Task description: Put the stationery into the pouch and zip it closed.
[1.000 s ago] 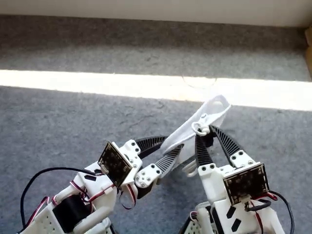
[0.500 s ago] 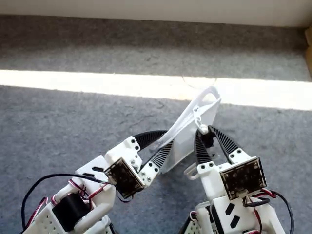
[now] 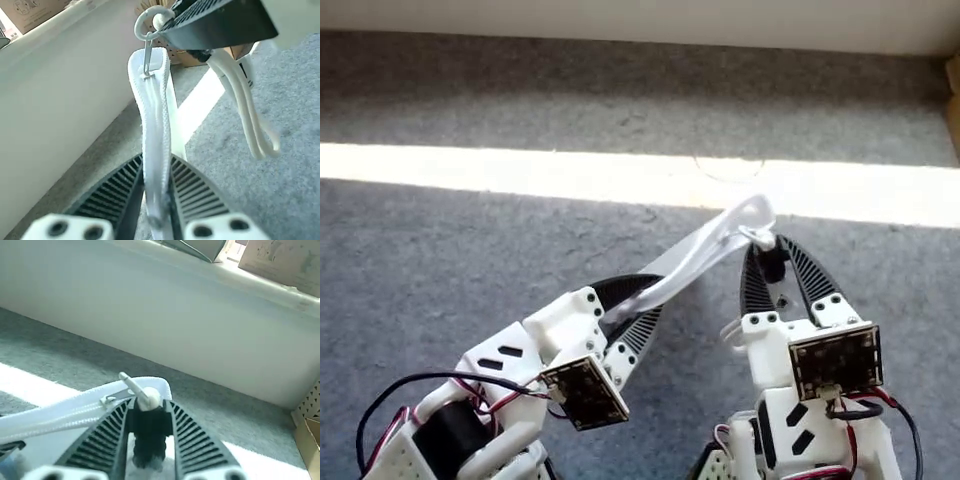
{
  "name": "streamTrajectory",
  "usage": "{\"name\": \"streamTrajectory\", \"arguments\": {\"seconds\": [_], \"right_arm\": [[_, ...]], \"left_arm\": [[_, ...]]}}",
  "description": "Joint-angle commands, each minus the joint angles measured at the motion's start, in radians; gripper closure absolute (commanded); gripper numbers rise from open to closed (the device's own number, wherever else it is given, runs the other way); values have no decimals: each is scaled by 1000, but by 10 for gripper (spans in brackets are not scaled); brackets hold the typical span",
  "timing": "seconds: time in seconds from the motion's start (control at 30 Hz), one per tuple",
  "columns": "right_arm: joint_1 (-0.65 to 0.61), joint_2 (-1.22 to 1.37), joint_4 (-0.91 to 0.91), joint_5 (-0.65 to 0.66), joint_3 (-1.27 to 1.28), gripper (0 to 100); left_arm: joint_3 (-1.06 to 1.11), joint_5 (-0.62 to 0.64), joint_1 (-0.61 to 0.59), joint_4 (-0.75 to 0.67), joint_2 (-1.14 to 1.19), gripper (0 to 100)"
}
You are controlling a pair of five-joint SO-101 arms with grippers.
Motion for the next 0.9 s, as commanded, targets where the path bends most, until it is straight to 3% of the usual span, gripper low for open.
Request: {"name": "streamTrajectory", "arguments": {"seconds": [0.0,0.2,0.5,0.73,0.87], "right_arm": [[36,-12,-41,-9,-25,994],[51,-2,-64,-5,-21,994],[271,-2,-282,-3,168,994],[424,-10,-326,-3,205,994],[417,-10,-320,-8,206,994]], "left_arm": [[-71,-11,-36,46,-12,993],[-73,-6,-36,68,-12,993],[-73,-9,-97,61,-12,993],[-73,-11,-99,61,-12,993],[-73,-11,-97,61,-12,993]]}}
